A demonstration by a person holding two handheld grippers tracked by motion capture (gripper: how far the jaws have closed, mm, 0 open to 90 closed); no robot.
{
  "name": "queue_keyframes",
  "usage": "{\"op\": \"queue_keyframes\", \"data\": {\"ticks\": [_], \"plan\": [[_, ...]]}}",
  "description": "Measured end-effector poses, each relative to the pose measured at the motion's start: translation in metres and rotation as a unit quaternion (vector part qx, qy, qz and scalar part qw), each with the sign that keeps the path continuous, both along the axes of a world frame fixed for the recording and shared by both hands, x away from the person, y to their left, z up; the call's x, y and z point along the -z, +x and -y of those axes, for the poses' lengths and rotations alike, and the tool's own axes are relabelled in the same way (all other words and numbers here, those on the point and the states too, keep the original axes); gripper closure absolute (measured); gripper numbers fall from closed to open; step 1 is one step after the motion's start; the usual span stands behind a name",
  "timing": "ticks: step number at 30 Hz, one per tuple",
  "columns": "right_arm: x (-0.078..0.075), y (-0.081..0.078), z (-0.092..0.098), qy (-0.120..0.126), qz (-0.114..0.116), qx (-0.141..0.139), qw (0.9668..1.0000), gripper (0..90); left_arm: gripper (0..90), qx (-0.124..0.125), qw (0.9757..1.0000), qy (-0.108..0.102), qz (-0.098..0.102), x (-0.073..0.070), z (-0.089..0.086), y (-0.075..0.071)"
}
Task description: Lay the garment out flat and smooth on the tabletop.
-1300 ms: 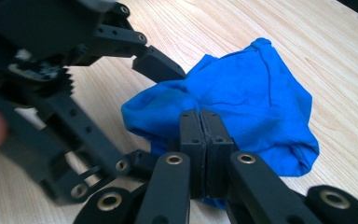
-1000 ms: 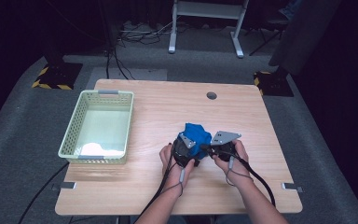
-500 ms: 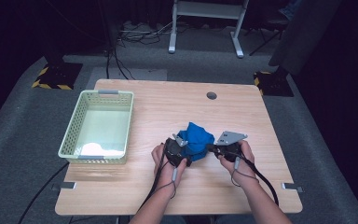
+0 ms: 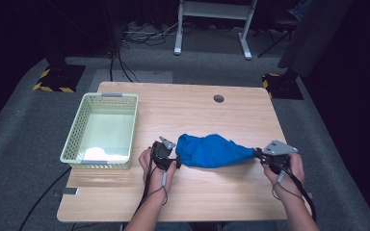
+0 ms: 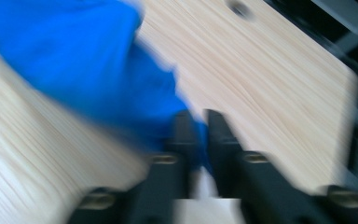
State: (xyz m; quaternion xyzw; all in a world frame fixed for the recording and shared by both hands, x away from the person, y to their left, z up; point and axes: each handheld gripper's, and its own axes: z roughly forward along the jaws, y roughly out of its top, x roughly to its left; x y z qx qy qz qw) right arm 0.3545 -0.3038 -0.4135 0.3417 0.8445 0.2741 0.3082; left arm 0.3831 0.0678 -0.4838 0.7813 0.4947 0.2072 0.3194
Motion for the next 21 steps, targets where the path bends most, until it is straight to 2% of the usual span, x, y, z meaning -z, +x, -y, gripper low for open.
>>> {"op": "queue_keyframes", "data": {"ticks": [1, 2, 3, 7, 8, 12, 15, 21], "plan": [[0.001, -0.004, 0.007, 0.007, -0.007, 0.019, 0.9998, 55.4, 23.4, 0.001, 1.0, -0.003, 0.007, -0.003, -0.001, -0.002], [0.002, -0.008, 0.012, 0.018, -0.008, 0.028, 0.9994, 50.1, 23.3, 0.003, 0.9999, -0.006, 0.011, -0.006, -0.001, -0.003], [0.003, -0.013, 0.017, 0.031, -0.008, 0.031, 0.999, 49.3, 22.9, 0.005, 0.9998, -0.009, 0.014, -0.009, -0.001, -0.005], [0.004, -0.013, 0.015, 0.044, -0.012, 0.023, 0.9987, 50.3, 22.4, 0.021, 0.9995, -0.014, 0.022, -0.017, 0.003, -0.012], [0.005, -0.009, 0.012, 0.057, -0.016, 0.016, 0.9981, 50.9, 22.2, 0.025, 0.9994, -0.014, 0.022, -0.018, 0.004, -0.014], [0.008, -0.003, 0.007, 0.073, -0.023, 0.008, 0.997, 52.2, 22.2, 0.036, 0.9989, -0.018, 0.025, -0.022, 0.001, -0.019], [0.011, 0.006, 0.0, 0.058, -0.023, 0.01, 0.998, 52.3, 22.1, 0.046, 0.9982, -0.026, 0.028, -0.022, -0.004, -0.023], [0.017, 0.023, -0.014, 0.065, -0.041, -0.007, 0.997, 53.2, 22.2, 0.045, 0.9985, -0.024, 0.022, -0.018, -0.013, -0.031]]}}
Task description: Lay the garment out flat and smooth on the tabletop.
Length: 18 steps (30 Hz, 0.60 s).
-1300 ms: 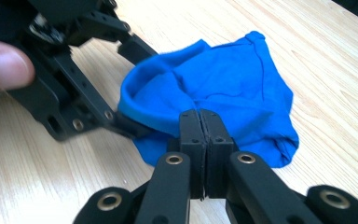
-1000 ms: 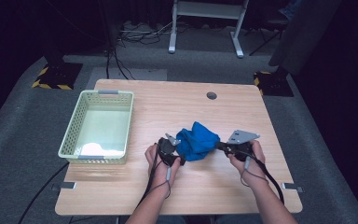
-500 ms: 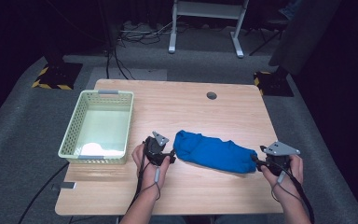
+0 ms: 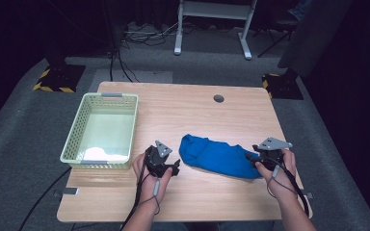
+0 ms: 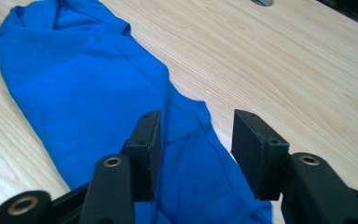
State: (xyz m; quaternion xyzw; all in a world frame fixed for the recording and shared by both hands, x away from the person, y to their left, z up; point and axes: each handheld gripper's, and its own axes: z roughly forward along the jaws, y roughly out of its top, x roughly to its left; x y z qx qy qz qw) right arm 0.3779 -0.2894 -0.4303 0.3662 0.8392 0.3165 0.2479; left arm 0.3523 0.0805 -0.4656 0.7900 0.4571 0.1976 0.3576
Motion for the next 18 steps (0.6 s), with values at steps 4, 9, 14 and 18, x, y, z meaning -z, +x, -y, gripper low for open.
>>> {"op": "queue_keyframes", "data": {"ticks": [4, 9, 14, 18], "plan": [[0.002, 0.01, -0.01, 0.006, -0.009, -0.012, 0.9999, 52.8, 22.1, -0.002, 1.0, 0.004, -0.001, 0.0, -0.005, -0.006], [0.004, 0.02, -0.023, 0.003, -0.014, -0.024, 0.9996, 51.8, 22.2, -0.006, 1.0, 0.001, 0.0, -0.001, -0.014, -0.014], [0.009, 0.03, -0.031, 0.004, -0.018, -0.033, 0.9993, 48.8, 22.2, 0.0, 1.0, -0.005, -0.007, 0.0, -0.021, -0.02], [0.016, 0.038, -0.034, 0.008, -0.025, -0.028, 0.9993, 46.6, 22.2, -0.002, 1.0, -0.004, -0.007, 0.0, -0.026, -0.026]]}}
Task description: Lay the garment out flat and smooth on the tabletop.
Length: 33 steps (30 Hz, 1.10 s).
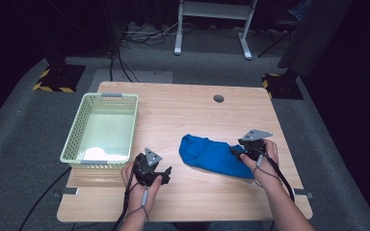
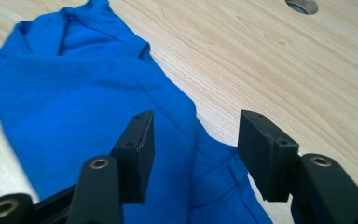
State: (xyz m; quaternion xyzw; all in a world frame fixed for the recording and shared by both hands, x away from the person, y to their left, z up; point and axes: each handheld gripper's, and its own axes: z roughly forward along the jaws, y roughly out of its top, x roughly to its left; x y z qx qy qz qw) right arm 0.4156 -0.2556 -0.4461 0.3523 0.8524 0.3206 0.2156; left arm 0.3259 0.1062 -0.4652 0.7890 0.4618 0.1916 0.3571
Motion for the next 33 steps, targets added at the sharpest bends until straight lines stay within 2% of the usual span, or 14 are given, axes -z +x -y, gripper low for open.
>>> {"op": "queue_keyframes", "data": {"ticks": [7, 13, 14, 16, 18, 19, 22, 33], "plan": [[0.011, 0.012, -0.004, 0.001, -0.018, 0.004, 0.9998, 41.8, 22.2, -0.001, 1.0, -0.005, -0.004, 0.0, -0.009, -0.006], [0.022, 0.022, -0.009, 0.014, -0.053, 0.002, 0.9985, 42.4, 22.5, -0.005, 0.9999, -0.007, -0.006, 0.0, -0.013, -0.007], [0.024, 0.024, -0.01, 0.018, -0.061, -0.002, 0.998, 47.6, 22.6, -0.006, 0.9999, -0.006, -0.007, 0.0, -0.013, -0.007], [0.026, 0.027, -0.01, 0.02, -0.083, -0.021, 0.9962, 67.1, 22.8, -0.005, 0.9999, -0.006, -0.008, 0.0, -0.013, -0.007], [0.025, 0.026, -0.011, 0.011, -0.08, -0.032, 0.9962, 84.7, 22.9, -0.005, 0.9999, -0.007, -0.009, 0.0, -0.014, -0.008], [0.024, 0.024, -0.012, 0.013, -0.079, -0.04, 0.996, 86.6, 22.9, -0.005, 0.9999, -0.008, -0.009, 0.0, -0.014, -0.008], [0.018, 0.018, -0.013, 0.011, -0.066, -0.054, 0.9963, 87.4, 22.9, -0.007, 0.9999, -0.008, -0.009, -0.001, -0.015, -0.007], [-0.006, -0.012, -0.01, 0.029, -0.031, -0.079, 0.9959, 87.1, 22.9, 0.001, 0.9999, -0.008, -0.006, -0.002, -0.009, -0.007]]}}
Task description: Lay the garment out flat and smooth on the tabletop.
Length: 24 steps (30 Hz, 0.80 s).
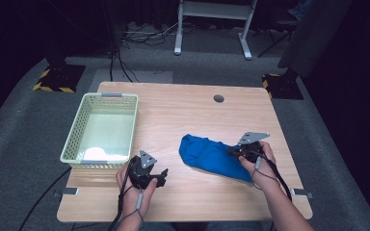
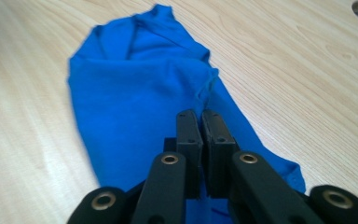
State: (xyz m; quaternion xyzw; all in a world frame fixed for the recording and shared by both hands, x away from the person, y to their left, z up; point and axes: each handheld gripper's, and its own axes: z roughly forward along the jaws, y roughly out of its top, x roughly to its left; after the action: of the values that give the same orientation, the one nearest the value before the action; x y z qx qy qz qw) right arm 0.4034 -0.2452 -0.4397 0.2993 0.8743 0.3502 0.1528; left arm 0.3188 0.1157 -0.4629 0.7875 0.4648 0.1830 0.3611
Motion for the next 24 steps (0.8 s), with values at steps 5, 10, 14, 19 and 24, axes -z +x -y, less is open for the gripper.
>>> {"op": "queue_keyframes", "data": {"ticks": [5, 10, 14, 19, 24], "plan": [[-0.009, -0.02, -0.003, 0.004, 0.018, -0.021, 0.9996, 86.7, 22.9, 0.001, 1.0, 0.0, -0.002, 0.001, 0.001, 0.001], [-0.015, -0.035, -0.004, 0.003, 0.033, -0.035, 0.9989, 86.7, 22.8, 0.002, 1.0, 0.001, 0.0, 0.0, 0.002, 0.002], [-0.018, -0.046, -0.003, 0.006, 0.041, -0.04, 0.9983, 86.6, 22.8, 0.0, 1.0, -0.002, -0.001, 0.001, 0.002, 0.004], [-0.017, -0.06, -0.003, 0.004, 0.041, -0.049, 0.9979, 86.5, 22.8, 0.002, 1.0, -0.003, 0.0, 0.0, 0.004, 0.006], [-0.017, -0.073, -0.004, 0.005, 0.044, -0.058, 0.9974, 86.5, 22.6, 0.001, 1.0, -0.002, 0.002, 0.0, 0.006, 0.008]]}}
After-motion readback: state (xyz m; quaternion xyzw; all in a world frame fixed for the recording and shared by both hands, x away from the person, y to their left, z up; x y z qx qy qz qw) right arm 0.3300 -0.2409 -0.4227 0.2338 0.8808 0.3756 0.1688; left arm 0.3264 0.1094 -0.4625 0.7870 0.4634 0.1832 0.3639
